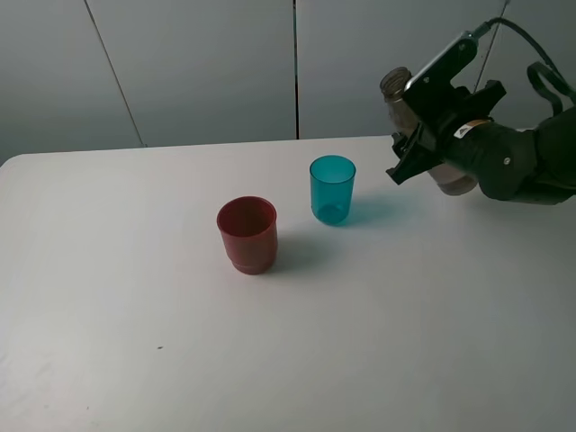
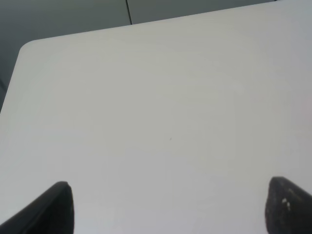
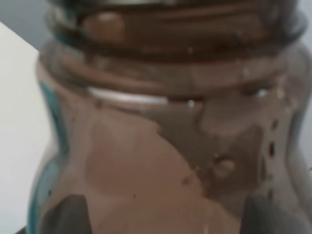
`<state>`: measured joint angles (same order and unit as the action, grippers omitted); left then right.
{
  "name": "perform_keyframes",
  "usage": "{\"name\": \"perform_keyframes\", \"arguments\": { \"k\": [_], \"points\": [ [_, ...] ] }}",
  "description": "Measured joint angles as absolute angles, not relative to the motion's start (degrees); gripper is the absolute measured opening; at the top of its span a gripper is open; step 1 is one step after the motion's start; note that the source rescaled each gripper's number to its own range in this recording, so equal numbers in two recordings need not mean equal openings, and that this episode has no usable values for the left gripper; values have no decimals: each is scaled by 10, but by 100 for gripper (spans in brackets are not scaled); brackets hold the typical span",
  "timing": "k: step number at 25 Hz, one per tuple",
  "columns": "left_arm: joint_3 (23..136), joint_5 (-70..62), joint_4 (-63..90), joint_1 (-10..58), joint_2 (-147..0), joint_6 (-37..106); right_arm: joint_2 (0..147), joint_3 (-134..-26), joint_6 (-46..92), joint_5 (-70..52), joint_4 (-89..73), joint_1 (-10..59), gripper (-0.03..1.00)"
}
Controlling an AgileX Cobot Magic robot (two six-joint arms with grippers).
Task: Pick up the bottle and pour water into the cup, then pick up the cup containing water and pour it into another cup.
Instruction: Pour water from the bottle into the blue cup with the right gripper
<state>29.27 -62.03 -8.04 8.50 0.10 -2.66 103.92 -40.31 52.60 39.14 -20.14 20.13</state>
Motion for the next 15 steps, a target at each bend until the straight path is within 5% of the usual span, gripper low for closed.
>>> {"name": "perform_keyframes", "arguments": {
  "k": [15],
  "points": [
    [293,-620,-80,85,1,-27,1058,-438,788,358,-218,210,0]
  ]
}}
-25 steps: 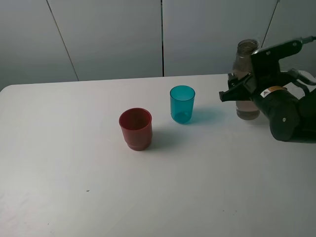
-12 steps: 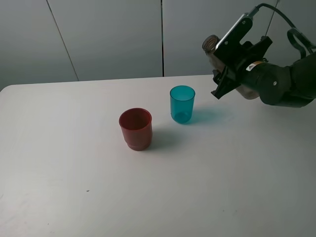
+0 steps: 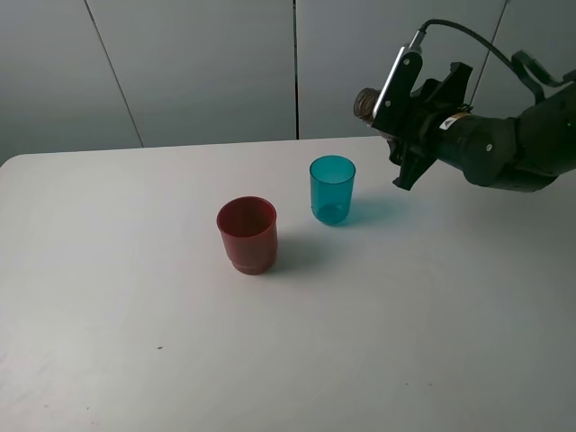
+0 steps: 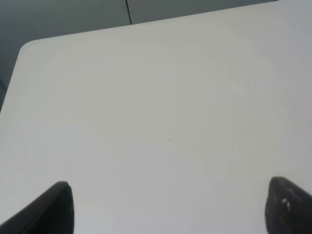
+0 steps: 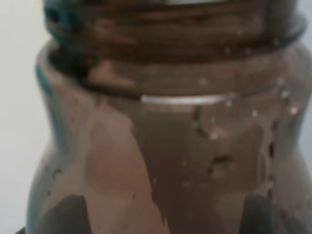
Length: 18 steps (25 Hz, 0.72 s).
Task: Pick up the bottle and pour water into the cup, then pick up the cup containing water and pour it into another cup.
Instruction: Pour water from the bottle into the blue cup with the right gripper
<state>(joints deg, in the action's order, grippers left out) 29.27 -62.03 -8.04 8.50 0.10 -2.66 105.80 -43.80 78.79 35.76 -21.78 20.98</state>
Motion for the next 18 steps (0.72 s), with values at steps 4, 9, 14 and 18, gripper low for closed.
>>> {"name": "perform_keyframes", "arguments": {
  "k": [4,9,14,18],
  "points": [
    [293,-620,-80,85,1,-27,1058,-442,821,356,-218,210,0],
    [293,-620,-80,85,1,-27,1064,-454,847,349,-218,214,0],
    [293,-620,-80,85,1,-27,1095,-475,877,347,-218,219,0],
    [293,-620,-80,85,1,-27,1108,-485,912,347,-220,219,0]
  ]
}}
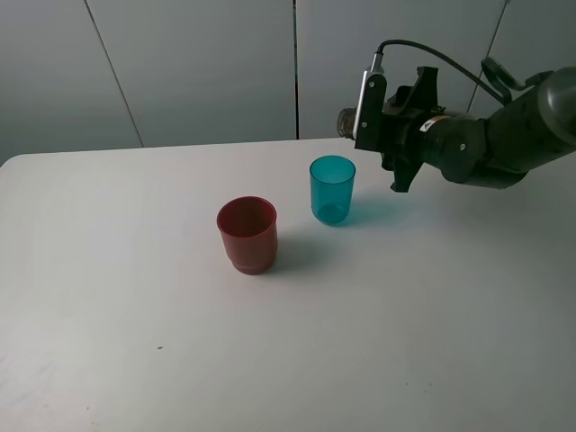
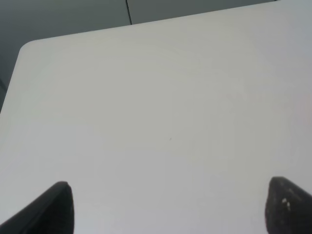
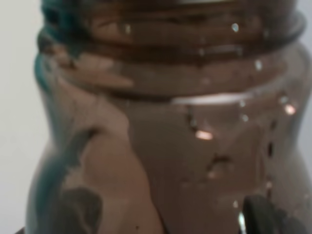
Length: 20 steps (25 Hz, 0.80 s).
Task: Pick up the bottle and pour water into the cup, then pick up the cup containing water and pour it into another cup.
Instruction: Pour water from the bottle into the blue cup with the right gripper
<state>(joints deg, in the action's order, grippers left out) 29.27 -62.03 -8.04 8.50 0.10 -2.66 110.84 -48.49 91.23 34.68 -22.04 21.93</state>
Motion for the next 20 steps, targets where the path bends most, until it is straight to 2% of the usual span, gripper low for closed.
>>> {"name": "perform_keyframes", "arguments": {
  "k": [20],
  "points": [
    [293,-620,-80,85,1,-24,1132,-489,1092,366,-237,219,0]
  ]
}}
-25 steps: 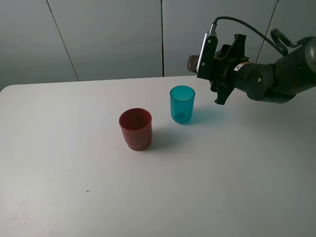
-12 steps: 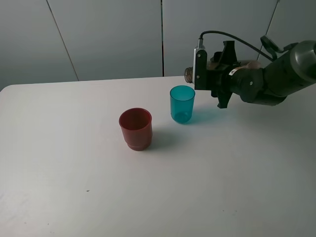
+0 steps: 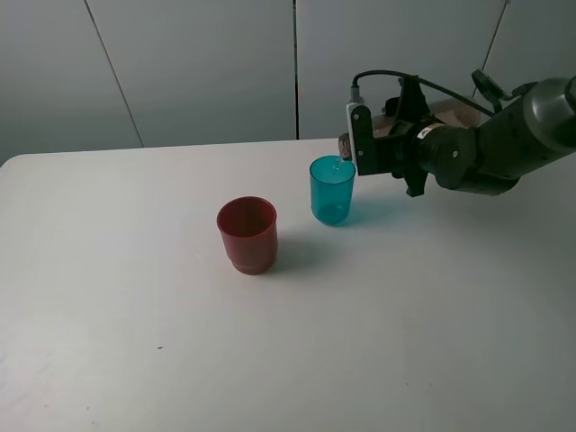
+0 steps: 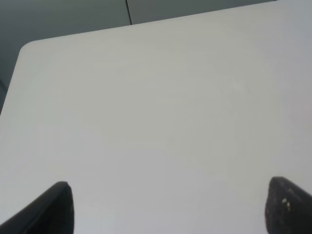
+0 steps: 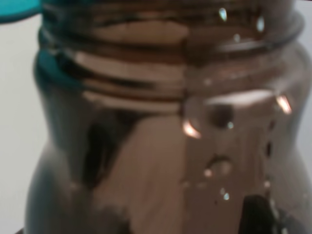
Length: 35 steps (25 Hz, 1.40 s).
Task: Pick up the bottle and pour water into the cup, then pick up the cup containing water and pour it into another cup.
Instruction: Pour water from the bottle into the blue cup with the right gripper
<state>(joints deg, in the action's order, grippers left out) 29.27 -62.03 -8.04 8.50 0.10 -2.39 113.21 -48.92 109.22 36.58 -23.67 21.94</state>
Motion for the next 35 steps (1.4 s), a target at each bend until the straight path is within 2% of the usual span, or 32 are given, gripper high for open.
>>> {"name": "perform_keyframes", "arguments": {
  "k": [35],
  "points": [
    [293,-620,-80,85,1,-26,1132,-494,1198,418,-231,219,0]
  ]
}}
